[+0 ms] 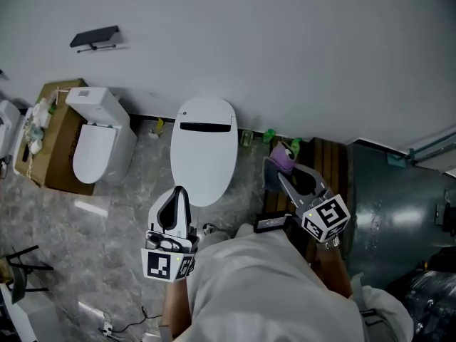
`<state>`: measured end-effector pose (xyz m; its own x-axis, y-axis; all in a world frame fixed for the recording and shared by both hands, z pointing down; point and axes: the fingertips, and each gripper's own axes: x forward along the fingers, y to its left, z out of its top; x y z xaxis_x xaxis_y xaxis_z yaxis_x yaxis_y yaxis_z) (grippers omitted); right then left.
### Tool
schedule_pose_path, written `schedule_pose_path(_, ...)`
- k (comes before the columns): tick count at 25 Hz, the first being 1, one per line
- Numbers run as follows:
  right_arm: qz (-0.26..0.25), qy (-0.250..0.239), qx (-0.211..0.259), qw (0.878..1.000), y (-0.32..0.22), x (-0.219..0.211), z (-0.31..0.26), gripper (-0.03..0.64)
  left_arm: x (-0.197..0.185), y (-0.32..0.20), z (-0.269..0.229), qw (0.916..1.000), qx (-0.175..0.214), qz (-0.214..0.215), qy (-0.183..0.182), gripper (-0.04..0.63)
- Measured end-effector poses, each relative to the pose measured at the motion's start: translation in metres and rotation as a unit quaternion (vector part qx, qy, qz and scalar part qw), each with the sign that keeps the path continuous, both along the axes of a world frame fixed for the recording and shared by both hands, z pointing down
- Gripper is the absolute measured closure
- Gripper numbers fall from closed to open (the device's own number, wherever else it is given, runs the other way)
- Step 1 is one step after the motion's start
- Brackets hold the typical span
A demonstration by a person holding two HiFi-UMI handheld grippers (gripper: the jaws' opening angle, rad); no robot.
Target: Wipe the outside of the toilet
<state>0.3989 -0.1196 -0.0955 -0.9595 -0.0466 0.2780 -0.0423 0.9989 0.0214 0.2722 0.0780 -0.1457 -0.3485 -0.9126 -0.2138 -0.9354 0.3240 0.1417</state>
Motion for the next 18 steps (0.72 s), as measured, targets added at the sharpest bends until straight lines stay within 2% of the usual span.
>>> schedule_pose_path(4, -0.022, 0.053, 0.06, 0.997, -0.006, -0.028, 0.01, 0.522, -0.021, -0.002, 0.007, 0.9999, -0.007, -0.002, 0.013, 0.592)
schedule_pose_path(12, -0.091, 0.114, 0.065, 0.987, -0.059, -0.092, 0.038, 0.522, -0.056, -0.023, 0.038, 0.9979, -0.032, -0.041, 0.039, 0.592)
schedule_pose_path(16, -0.15, 0.149, 0.077, 0.974, -0.105, -0.149, 0.07, 0.522, -0.081, -0.058, 0.066, 0.9933, -0.03, -0.059, 0.095, 0.592)
schedule_pose_path(18, -0.179, 0.168, 0.083, 0.966, -0.128, -0.178, 0.093, 0.522, -0.091, -0.079, 0.08, 0.9908, -0.041, -0.075, 0.106, 0.592)
